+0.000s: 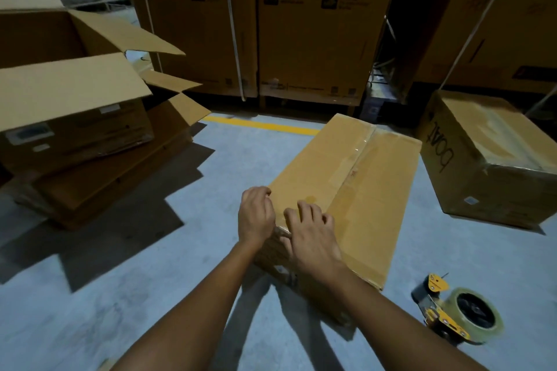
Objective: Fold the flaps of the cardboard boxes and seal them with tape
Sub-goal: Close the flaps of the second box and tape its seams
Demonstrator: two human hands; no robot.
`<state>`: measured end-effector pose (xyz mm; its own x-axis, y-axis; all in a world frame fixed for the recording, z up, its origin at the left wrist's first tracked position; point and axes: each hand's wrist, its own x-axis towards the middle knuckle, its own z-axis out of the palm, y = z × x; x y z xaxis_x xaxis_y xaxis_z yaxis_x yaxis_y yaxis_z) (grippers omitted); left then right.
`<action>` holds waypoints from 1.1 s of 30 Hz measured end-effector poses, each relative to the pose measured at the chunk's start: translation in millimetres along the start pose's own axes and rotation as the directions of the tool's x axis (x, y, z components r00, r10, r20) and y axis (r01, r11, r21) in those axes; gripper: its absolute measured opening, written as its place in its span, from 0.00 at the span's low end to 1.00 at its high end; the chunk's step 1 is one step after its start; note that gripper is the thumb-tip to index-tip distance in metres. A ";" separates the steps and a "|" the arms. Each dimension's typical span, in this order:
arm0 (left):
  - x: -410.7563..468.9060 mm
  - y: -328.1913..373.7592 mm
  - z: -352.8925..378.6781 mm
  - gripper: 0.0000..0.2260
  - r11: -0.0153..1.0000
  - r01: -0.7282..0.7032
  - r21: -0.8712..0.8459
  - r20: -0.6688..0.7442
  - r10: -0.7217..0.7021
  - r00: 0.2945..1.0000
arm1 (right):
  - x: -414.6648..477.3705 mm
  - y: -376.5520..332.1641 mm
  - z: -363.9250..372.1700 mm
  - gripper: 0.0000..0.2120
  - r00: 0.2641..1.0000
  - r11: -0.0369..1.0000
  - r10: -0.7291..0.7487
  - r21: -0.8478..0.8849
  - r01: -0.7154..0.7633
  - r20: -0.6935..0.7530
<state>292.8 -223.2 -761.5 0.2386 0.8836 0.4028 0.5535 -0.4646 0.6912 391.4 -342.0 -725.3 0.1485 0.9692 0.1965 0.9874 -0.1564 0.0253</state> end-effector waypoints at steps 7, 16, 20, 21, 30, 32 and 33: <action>-2.4 2.8 14.1 0.16 0.936 0.086 -0.341 -0.343 -0.209 0.916 | 10.8 -1.2 7.4 0.33 0.998 0.999 -0.018 -0.046 0.021 0.064; -4.5 -16.9 -3.7 0.40 0.576 0.627 -0.525 0.383 -0.498 0.778 | 22.2 1.2 -8.1 0.25 0.999 0.998 -0.043 -0.040 0.044 0.030; -5.1 -17.7 -1.9 0.37 0.408 0.679 -0.610 0.398 -0.583 0.708 | 20.6 -2.7 3.6 0.21 0.998 0.991 -0.048 -0.125 0.043 -0.035; -8.3 -21.9 5.7 0.40 0.365 0.707 -0.606 0.386 -0.642 0.662 | 19.8 -3.1 7.8 0.21 0.998 0.990 -0.042 -0.138 0.035 -0.050; -13.7 -29.3 12.9 0.31 0.362 0.737 -0.571 0.361 -0.695 0.621 | 19.3 -1.8 2.3 0.27 0.999 0.997 0.000 -0.072 -0.002 -0.036; -12.2 -23.6 2.7 0.28 0.437 0.690 -0.577 0.310 -0.665 0.680 | 17.0 -1.2 -0.4 0.28 0.998 0.999 0.033 -0.002 -0.033 -0.047; -10.4 -18.2 -2.0 0.27 0.458 0.650 -0.607 0.260 -0.659 0.706 | 15.9 -0.8 -0.5 0.28 0.998 0.999 0.044 0.030 -0.043 -0.047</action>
<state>278.6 -224.0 -777.1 0.0109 0.9450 -0.3270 -0.0755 0.3268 0.9421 393.0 -326.5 -721.7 0.1889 0.9513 0.2437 0.9814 -0.1918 -0.0122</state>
